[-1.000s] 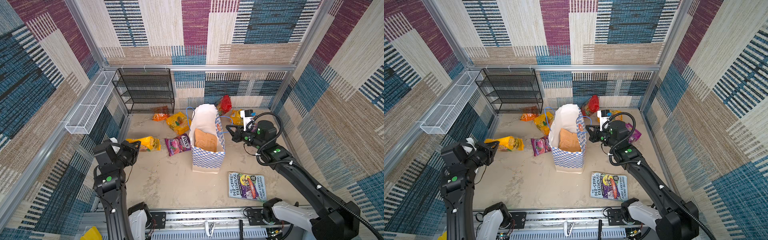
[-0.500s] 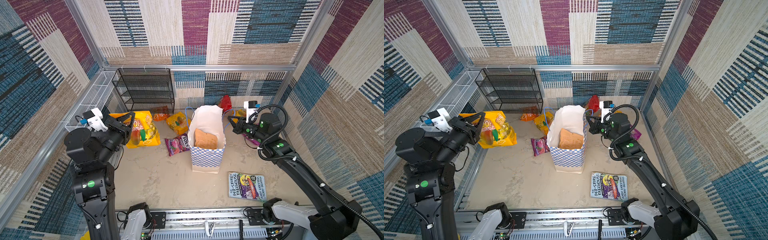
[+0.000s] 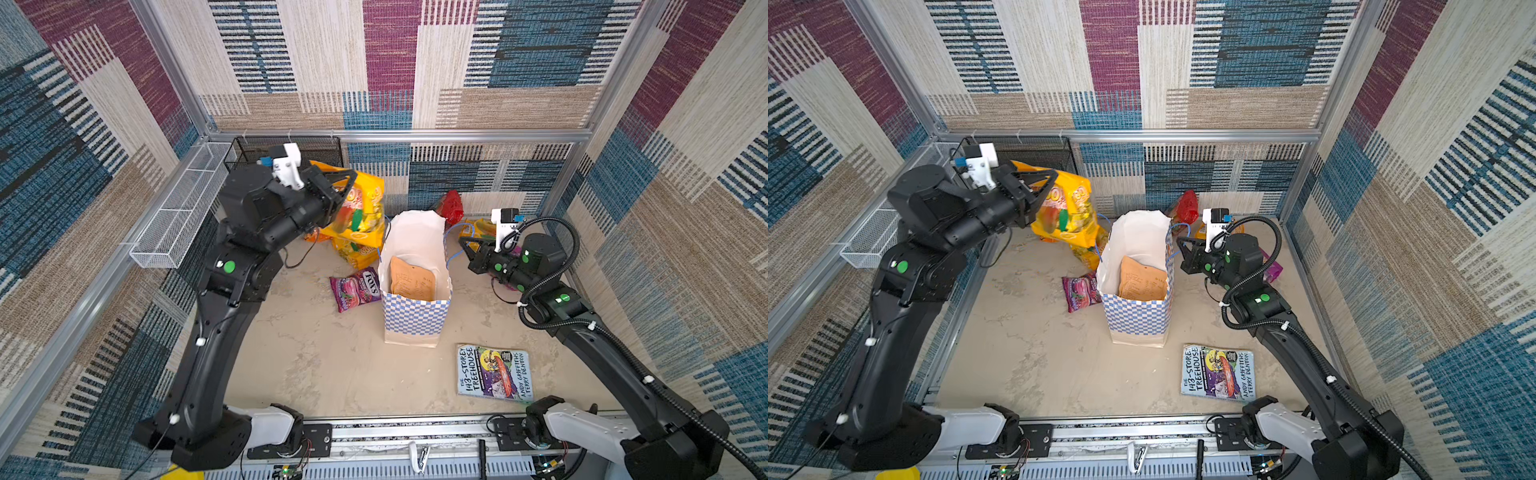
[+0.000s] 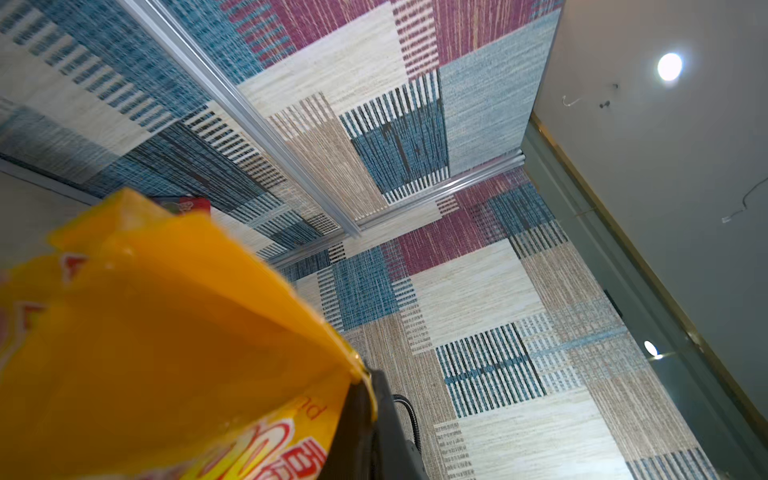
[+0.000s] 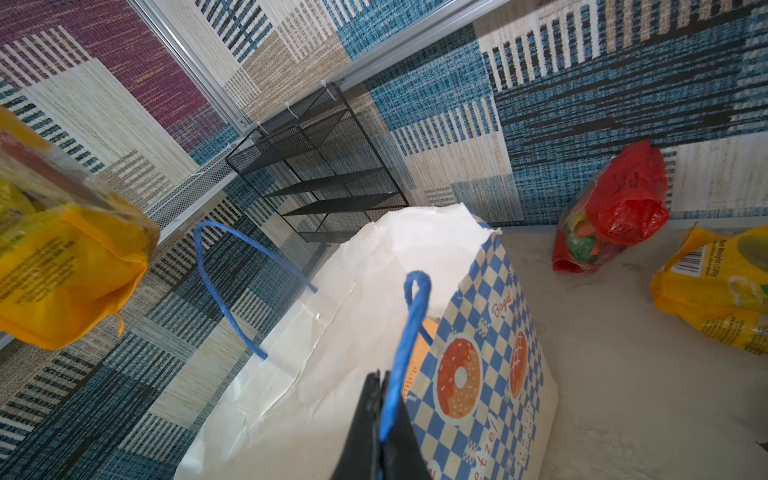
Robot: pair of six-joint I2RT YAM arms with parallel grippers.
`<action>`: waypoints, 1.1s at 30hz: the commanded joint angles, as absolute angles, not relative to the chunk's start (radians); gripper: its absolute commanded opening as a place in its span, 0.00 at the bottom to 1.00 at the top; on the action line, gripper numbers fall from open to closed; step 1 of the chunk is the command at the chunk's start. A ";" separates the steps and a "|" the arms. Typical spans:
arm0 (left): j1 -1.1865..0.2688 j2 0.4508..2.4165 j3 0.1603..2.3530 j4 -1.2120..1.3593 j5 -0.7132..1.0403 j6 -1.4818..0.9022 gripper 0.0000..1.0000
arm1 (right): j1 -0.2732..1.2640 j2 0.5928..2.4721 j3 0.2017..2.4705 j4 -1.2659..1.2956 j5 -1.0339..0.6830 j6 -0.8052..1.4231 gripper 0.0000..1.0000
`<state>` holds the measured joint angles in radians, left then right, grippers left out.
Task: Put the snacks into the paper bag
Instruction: 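Lift the yellow LOT100 bag and swing it over the checkered bag, then lower the yellow bag into the checkered bag and open left gripper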
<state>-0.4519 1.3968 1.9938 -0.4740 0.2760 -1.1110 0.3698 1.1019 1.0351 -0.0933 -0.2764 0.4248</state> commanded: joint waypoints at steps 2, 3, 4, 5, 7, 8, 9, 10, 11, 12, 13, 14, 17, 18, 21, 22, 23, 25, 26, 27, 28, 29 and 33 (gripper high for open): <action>-0.573 1.552 2.182 -0.408 0.171 -1.000 0.00 | 0.370 1.112 1.060 -0.077 -0.276 0.415 0.00; -0.591 1.588 2.215 -0.409 0.155 -0.993 0.00 | 0.370 1.110 1.058 -0.078 -0.271 0.414 0.00; -0.604 1.617 2.239 -0.411 0.145 -0.994 0.00 | 0.370 1.105 1.053 -0.078 -0.264 0.414 0.00; -0.614 1.647 2.258 -0.410 0.138 -0.993 0.00 | 0.370 1.101 1.048 -0.077 -0.260 0.414 0.00; -0.625 1.691 2.279 -0.404 0.128 -0.999 0.00 | 0.371 1.096 1.045 -0.078 -0.264 0.412 0.00; -0.630 1.708 2.272 -0.384 0.127 -1.001 0.00 | 0.370 1.094 1.047 -0.081 -0.265 0.409 0.00; -0.634 1.722 2.267 -0.370 0.122 -1.004 0.00 | 0.370 1.092 1.051 -0.086 -0.262 0.405 0.00; -0.638 1.741 2.268 -0.365 0.118 -1.005 0.00 | 0.370 1.090 1.051 -0.091 -0.260 0.405 0.00; -0.643 1.759 2.270 -0.368 0.111 -1.004 0.00 | 0.370 1.084 1.051 -0.091 -0.257 0.404 0.00; -0.646 1.773 2.267 -0.369 0.105 -1.003 0.00 | 0.370 1.075 1.045 -0.087 -0.256 0.406 0.00; -0.649 1.786 2.262 -0.367 0.102 -1.003 0.00 | 0.370 1.072 1.041 -0.083 -0.254 0.407 0.00; -0.653 1.801 2.255 -0.364 0.099 -1.002 0.00 | 0.371 1.067 1.039 -0.085 -0.249 0.407 0.00; -0.663 1.841 2.241 -0.359 0.101 -1.005 0.00 | 0.370 1.065 1.038 -0.089 -0.241 0.401 0.00; -0.667 1.851 2.240 -0.359 0.099 -1.002 0.00 | 0.370 1.062 1.037 -0.088 -0.242 0.402 0.00; -0.678 1.872 2.219 -0.366 0.085 -1.004 0.00 | 0.370 1.067 1.038 -0.088 -0.252 0.400 0.00; -0.682 1.872 2.198 -0.370 0.072 -1.002 0.00 | 0.370 1.066 1.038 -0.090 -0.253 0.400 0.00; -0.687 1.868 2.175 -0.379 0.045 -1.004 0.00 | 0.370 1.063 1.033 -0.087 -0.255 0.400 0.00; -0.687 1.859 2.106 -0.362 0.020 -1.022 0.00 | 0.370 1.055 1.023 -0.081 -0.253 0.402 0.00; -0.687 1.851 2.067 -0.339 0.013 -1.028 0.00 | 0.371 1.054 1.021 -0.080 -0.249 0.402 0.00; -0.689 1.843 2.035 -0.322 0.004 -1.033 0.00 | 0.370 1.055 1.020 -0.078 -0.249 0.402 0.00; -0.689 1.836 1.999 -0.298 -0.001 -1.043 0.00 | 0.370 1.058 1.019 -0.078 -0.251 0.400 0.00; -0.689 1.825 1.963 -0.277 -0.004 -1.055 0.00 | 0.370 1.063 1.020 -0.080 -0.253 0.399 0.00; -0.689 1.803 1.869 -0.219 -0.016 -1.075 0.00 | 0.371 1.068 1.014 -0.074 -0.262 0.402 0.00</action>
<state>-0.6884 1.8297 1.9003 -0.4023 0.0200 -1.0569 0.3698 1.0660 1.0195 -0.1024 -0.2539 0.4068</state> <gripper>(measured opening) 0.060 0.052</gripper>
